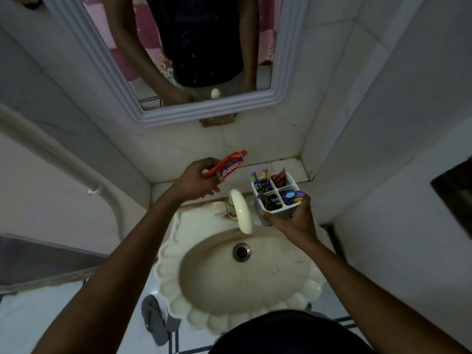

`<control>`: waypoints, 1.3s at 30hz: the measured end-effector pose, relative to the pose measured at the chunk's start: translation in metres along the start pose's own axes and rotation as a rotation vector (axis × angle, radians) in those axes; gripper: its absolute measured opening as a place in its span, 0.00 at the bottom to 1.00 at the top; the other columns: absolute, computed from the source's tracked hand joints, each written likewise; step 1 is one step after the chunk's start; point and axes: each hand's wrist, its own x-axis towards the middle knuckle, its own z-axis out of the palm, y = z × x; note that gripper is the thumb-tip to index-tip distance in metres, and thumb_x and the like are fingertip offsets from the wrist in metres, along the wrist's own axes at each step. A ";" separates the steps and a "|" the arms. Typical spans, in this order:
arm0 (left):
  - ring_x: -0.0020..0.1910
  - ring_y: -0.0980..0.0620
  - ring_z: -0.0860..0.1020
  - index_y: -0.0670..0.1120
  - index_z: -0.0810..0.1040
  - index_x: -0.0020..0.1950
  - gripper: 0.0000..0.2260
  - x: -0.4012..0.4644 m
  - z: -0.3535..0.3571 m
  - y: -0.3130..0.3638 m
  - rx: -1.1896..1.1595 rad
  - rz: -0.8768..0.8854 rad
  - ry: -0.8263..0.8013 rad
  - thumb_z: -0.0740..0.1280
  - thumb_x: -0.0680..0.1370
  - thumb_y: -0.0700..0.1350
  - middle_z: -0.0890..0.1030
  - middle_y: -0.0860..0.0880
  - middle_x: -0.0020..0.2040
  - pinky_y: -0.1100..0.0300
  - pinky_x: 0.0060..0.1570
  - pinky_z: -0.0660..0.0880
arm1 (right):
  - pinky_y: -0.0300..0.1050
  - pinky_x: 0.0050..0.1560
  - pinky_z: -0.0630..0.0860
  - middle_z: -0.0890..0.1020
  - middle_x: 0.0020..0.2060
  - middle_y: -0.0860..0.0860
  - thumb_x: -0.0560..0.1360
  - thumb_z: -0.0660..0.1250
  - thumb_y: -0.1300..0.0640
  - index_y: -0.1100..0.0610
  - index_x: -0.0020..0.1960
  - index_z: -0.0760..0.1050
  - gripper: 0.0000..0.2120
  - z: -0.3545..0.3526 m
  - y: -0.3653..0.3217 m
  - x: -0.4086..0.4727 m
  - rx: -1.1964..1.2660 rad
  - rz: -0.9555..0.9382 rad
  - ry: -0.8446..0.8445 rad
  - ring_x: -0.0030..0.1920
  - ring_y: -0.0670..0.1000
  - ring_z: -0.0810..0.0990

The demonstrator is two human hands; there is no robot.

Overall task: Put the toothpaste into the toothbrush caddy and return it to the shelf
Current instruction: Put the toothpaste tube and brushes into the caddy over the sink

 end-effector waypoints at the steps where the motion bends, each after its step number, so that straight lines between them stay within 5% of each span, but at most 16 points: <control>1: 0.45 0.45 0.90 0.46 0.80 0.71 0.17 -0.004 -0.001 0.012 0.032 0.026 -0.018 0.73 0.82 0.41 0.85 0.48 0.59 0.58 0.41 0.87 | 0.50 0.66 0.86 0.81 0.67 0.41 0.53 0.92 0.34 0.45 0.72 0.67 0.56 -0.001 0.000 0.000 -0.005 0.002 -0.005 0.64 0.39 0.84; 6: 0.44 0.48 0.87 0.46 0.87 0.57 0.10 -0.028 0.010 0.061 0.390 0.233 0.097 0.78 0.77 0.40 0.88 0.50 0.47 0.48 0.50 0.85 | 0.45 0.63 0.86 0.81 0.65 0.42 0.55 0.93 0.37 0.46 0.71 0.66 0.54 -0.009 0.003 -0.001 -0.026 0.006 -0.035 0.62 0.39 0.84; 9: 0.49 0.48 0.85 0.46 0.87 0.57 0.10 -0.037 0.024 0.085 0.465 0.247 0.104 0.78 0.77 0.42 0.86 0.52 0.47 0.46 0.53 0.84 | 0.41 0.63 0.85 0.80 0.64 0.39 0.54 0.93 0.35 0.45 0.71 0.66 0.55 -0.015 0.003 -0.001 -0.027 0.011 -0.062 0.59 0.33 0.83; 15: 0.48 0.51 0.85 0.47 0.88 0.59 0.10 -0.043 0.046 0.113 0.453 0.274 0.048 0.78 0.78 0.44 0.88 0.50 0.53 0.49 0.55 0.85 | 0.50 0.67 0.85 0.79 0.67 0.42 0.54 0.92 0.35 0.46 0.74 0.65 0.58 -0.017 0.000 0.000 -0.020 0.014 -0.092 0.65 0.44 0.83; 23: 0.52 0.45 0.86 0.50 0.86 0.60 0.10 -0.036 0.084 0.115 0.766 0.224 0.032 0.74 0.79 0.48 0.88 0.47 0.53 0.45 0.52 0.83 | 0.57 0.67 0.85 0.78 0.70 0.48 0.54 0.92 0.35 0.51 0.77 0.64 0.61 -0.024 -0.002 0.002 -0.036 0.000 -0.112 0.68 0.51 0.83; 35: 0.52 0.46 0.85 0.48 0.85 0.62 0.09 -0.032 0.101 0.098 0.607 0.153 0.065 0.72 0.83 0.46 0.88 0.49 0.57 0.48 0.54 0.82 | 0.53 0.66 0.85 0.77 0.70 0.48 0.55 0.91 0.33 0.51 0.77 0.63 0.61 -0.022 0.002 0.000 -0.074 -0.034 -0.092 0.68 0.50 0.83; 39: 0.52 0.48 0.85 0.48 0.86 0.61 0.08 -0.034 0.101 0.091 0.530 0.146 0.090 0.70 0.83 0.46 0.88 0.50 0.56 0.51 0.54 0.82 | 0.48 0.65 0.85 0.78 0.72 0.49 0.58 0.93 0.40 0.53 0.78 0.61 0.61 -0.018 0.001 0.004 -0.073 -0.051 -0.087 0.70 0.51 0.82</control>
